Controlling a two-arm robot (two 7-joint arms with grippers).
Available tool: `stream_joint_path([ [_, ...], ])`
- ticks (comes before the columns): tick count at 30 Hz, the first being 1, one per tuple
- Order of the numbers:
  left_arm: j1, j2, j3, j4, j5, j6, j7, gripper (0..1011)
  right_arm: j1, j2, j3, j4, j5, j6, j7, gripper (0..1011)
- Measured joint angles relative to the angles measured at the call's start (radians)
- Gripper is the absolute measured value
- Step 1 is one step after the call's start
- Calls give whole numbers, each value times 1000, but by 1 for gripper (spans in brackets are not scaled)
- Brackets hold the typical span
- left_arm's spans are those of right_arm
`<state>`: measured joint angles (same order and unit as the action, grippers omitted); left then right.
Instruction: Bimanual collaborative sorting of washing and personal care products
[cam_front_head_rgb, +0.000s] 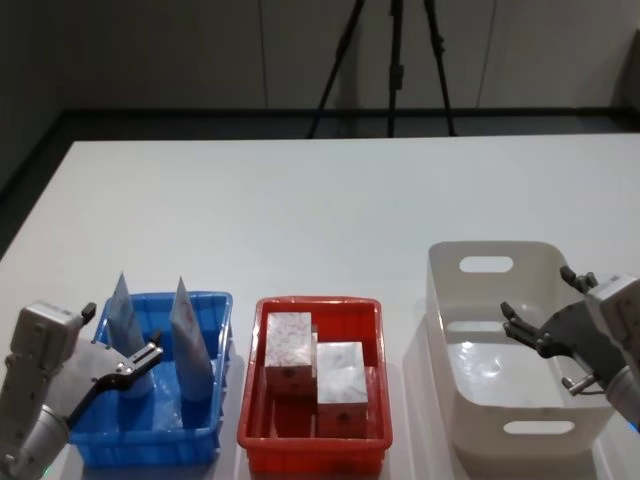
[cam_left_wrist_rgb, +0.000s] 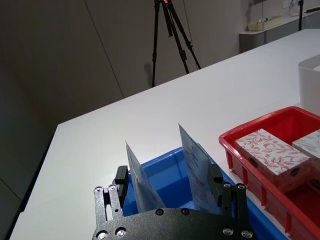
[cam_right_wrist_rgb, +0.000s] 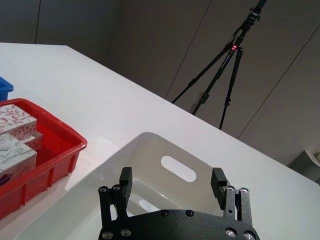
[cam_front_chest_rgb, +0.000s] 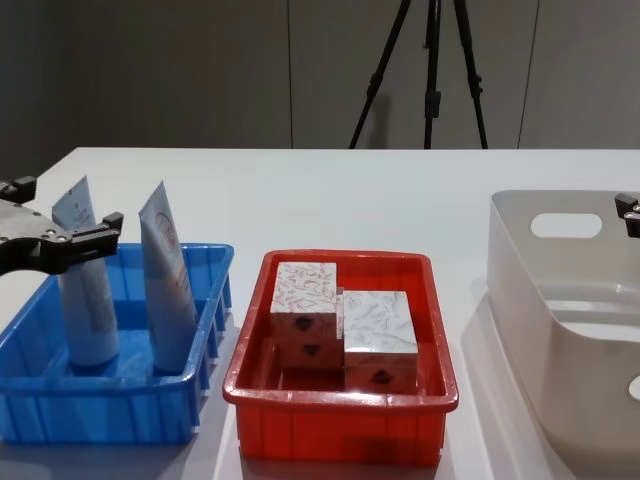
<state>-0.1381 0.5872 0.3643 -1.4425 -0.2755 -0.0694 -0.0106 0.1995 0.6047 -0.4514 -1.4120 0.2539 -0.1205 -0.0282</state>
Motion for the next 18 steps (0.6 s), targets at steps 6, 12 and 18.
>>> stream_joint_path([
  [6,26,-18,-33,-15,-52,37,-12,1001,0,0,0,0,0,0,0,1001],
  [12,48,-46,-67,-24,-96,71,-19,1001,0,0,0,0,0,0,0,1001],
  [18,51,-68,-80,-18,-94,84,-13,1001,0,0,0,0,0,0,0,1001],
])
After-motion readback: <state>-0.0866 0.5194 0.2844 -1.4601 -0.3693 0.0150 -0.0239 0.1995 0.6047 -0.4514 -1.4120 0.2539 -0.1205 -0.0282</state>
